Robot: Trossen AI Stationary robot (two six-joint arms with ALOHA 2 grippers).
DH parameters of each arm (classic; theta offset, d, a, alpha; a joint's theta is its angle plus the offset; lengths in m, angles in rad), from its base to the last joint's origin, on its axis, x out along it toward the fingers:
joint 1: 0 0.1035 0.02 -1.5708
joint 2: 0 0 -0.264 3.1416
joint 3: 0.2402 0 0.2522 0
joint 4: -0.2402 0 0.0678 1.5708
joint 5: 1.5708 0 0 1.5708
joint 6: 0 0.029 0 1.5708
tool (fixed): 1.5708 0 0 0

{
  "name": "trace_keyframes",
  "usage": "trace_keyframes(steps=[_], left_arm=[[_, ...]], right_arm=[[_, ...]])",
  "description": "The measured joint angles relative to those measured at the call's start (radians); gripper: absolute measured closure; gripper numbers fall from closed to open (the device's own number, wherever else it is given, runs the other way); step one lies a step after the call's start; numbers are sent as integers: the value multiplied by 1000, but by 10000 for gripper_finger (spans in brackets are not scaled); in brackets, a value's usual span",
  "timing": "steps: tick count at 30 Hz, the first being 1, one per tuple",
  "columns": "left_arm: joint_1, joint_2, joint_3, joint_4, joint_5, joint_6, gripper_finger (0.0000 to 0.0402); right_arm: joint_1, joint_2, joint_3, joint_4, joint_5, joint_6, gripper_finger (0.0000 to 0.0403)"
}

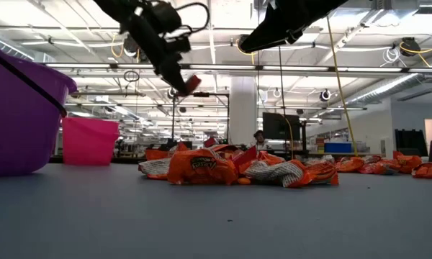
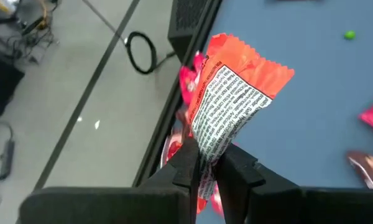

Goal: Organize candy in baskets
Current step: Put the orange chocolate into the pink bucket

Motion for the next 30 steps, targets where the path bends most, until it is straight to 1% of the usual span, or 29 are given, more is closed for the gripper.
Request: trace_keyframes(steps=[8, 13, 17, 20, 30], left_arm=[[17, -158, 0, -278, -143, -8, 356], [72, -231, -22, -400, -152, -52, 356], [128, -277, -73, -442, -152, -52, 356], [166, -299, -113, -443, -152, -52, 356], [307, -299, -229, -445, -160, -52, 356]], right_arm=[[0, 0, 0, 0, 0, 7, 193], [0, 0, 0, 0, 0, 8, 193], [0, 0, 0, 0, 0, 8, 193], [0, 0, 0, 0, 0, 8, 193], [0, 0, 0, 0, 0, 8, 193]])
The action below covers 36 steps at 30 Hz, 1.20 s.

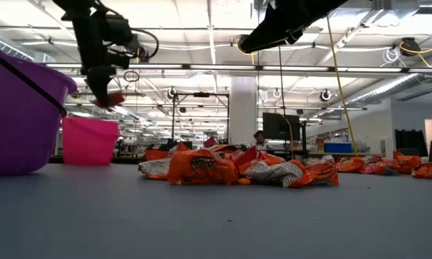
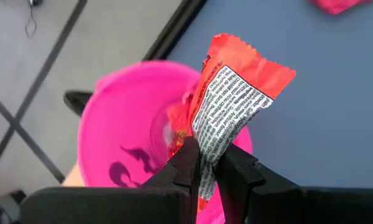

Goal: Organize candy in baskets
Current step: Put the orange chocolate into the pink bucket

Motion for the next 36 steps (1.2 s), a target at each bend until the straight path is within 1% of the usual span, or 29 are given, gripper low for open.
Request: trace_keyframes(steps=[5, 7, 10, 15, 18, 21, 25, 28, 33, 36], left_arm=[[38, 1, -30, 15, 0, -6, 356], [47, 0, -29, 24, 0, -26, 348], [55, 0, -29, 24, -8, -27, 320], [58, 1, -15, 29, -26, -26, 253], [54, 0, 18, 28, 13, -26, 227], [34, -10, 49, 42, 113, -27, 216], [-21, -45, 61, 54, 278, -30, 215], [-93, -76, 61, 81, 356, -72, 214], [-261, -91, 61, 112, 369, -155, 214], [-373, -91, 39, 173, 369, -190, 214]], right_arm=[[0, 0, 0, 0, 0, 0, 193], [0, 0, 0, 1, 0, 0, 193], [0, 0, 0, 1, 0, 0, 193], [0, 0, 0, 1, 0, 0, 193], [0, 0, 0, 1, 0, 0, 193], [0, 0, 0, 1, 0, 0, 193], [0, 0, 0, 1, 0, 0, 193], [0, 0, 0, 1, 0, 0, 193], [0, 0, 0, 1, 0, 0, 193], [0, 0, 0, 1, 0, 0, 193]])
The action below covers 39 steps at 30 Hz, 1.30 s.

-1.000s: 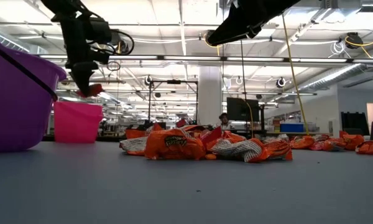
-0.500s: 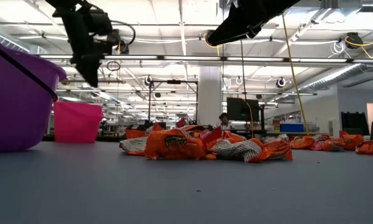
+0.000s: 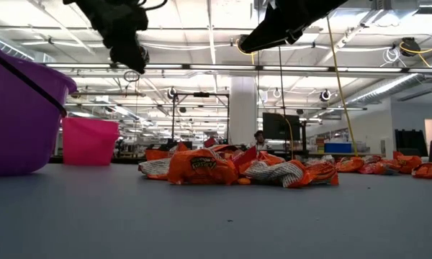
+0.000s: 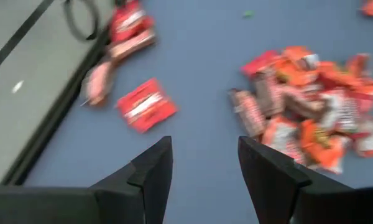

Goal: Organize candy in baskets
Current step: Put the orange chocolate into the pink bucket

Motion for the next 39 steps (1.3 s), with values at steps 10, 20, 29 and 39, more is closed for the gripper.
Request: trace_keyframes(steps=[10, 20, 29, 39], left_arm=[[-314, 16, -114, 215, -184, -64, 214], [-458, 90, -224, 480, -202, -72, 214], [-502, 235, -225, 508, -259, -175, 214], [-556, 456, -224, 533, -364, -290, 214]], right_arm=[[-1, 0, 0, 2, 0, -21, 193], [-1, 0, 0, 67, 0, -85, 193], [-1, 0, 1, 94, 0, -111, 193], [-1, 0, 0, 93, 0, -68, 193]])
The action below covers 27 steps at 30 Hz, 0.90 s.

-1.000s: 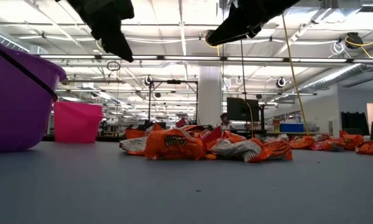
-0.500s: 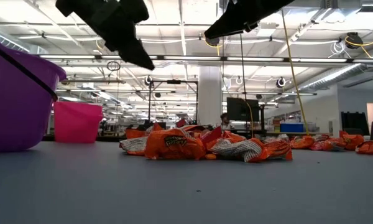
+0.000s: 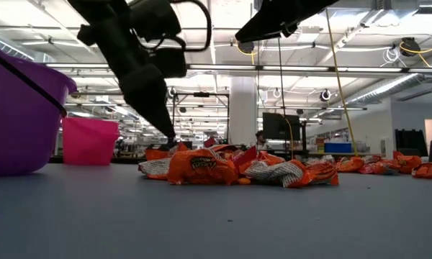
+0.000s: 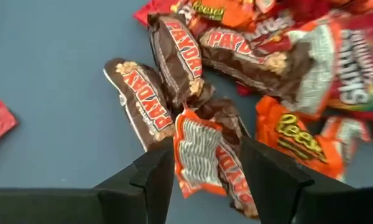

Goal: Organize candy in baskets
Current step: Put the orange chocolate into the pink bucket

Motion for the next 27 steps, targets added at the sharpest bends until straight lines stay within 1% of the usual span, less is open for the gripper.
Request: trace_keyframes(steps=[3, 5, 8, 10, 14, 17, 22, 25, 27], left_arm=[[-4, 45, 0, 12, -77, -17, 214], [-4, 63, 0, 32, -77, -12, 214], [-7, 77, 1, 82, -23, 6, 214], [-7, 77, 0, 87, -14, 8, 214], [-6, 77, 1, 93, -15, 10, 214], [-7, 78, 1, 77, -42, 10, 214], [-6, 108, 1, 59, -50, 30, 215], [-6, 126, 1, 65, -55, 44, 232], [-6, 128, 1, 75, -59, 50, 259]], right_arm=[[0, 0, 0, 16, 0, 15, 193], [0, 0, 0, 19, 0, 14, 193], [0, 0, 0, 19, 0, 14, 193], [0, 0, 0, 19, 0, 13, 193], [0, 0, 0, 19, 0, 13, 193], [0, 0, 0, 19, 0, 13, 193], [0, 0, 0, 19, 0, 14, 193], [0, 0, 0, 19, 0, 14, 193], [0, 0, 0, 19, 0, 14, 193]])
